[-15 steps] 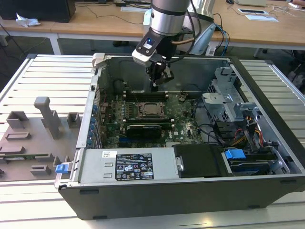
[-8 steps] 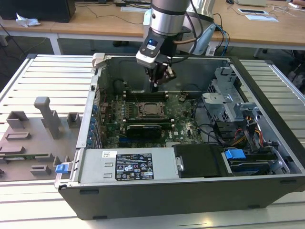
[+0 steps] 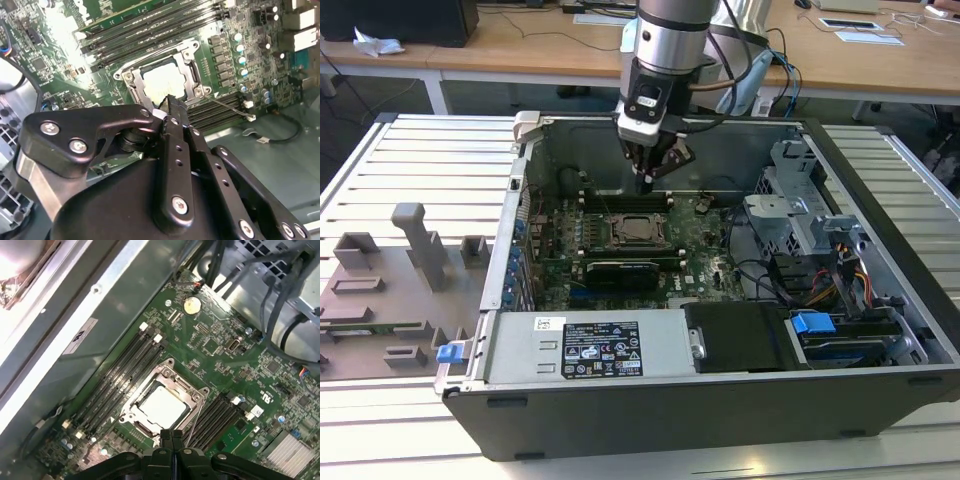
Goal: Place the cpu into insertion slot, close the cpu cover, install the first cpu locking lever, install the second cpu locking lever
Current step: 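Install the first cpu locking lever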
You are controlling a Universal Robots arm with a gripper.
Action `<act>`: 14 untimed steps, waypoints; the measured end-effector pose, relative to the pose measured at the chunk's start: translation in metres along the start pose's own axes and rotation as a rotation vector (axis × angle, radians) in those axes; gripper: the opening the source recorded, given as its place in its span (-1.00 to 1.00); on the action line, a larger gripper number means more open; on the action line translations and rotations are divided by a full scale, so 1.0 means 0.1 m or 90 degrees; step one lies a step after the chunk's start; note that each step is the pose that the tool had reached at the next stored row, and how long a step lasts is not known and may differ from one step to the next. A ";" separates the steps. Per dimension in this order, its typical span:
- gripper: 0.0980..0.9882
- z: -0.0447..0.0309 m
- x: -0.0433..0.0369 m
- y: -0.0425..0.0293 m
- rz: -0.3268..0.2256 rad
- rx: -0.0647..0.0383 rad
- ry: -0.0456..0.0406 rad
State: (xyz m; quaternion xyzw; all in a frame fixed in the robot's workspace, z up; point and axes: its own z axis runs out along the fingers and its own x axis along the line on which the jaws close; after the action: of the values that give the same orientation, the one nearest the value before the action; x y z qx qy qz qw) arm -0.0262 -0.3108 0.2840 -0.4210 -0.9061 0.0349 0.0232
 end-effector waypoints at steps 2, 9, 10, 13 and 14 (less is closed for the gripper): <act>-0.98 0.000 0.000 0.000 -0.017 0.000 -0.0014; -0.98 0.000 0.000 0.000 -0.095 0.001 -0.0079; -0.98 0.000 0.000 0.000 -0.104 0.001 -0.0087; -0.98 0.000 0.000 0.000 -0.129 0.002 -0.0108; -0.98 0.000 0.000 0.000 -0.137 0.002 -0.0114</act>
State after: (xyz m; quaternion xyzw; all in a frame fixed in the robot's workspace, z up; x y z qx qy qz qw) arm -0.0262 -0.3108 0.2839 -0.3210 -0.9461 0.0371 0.0193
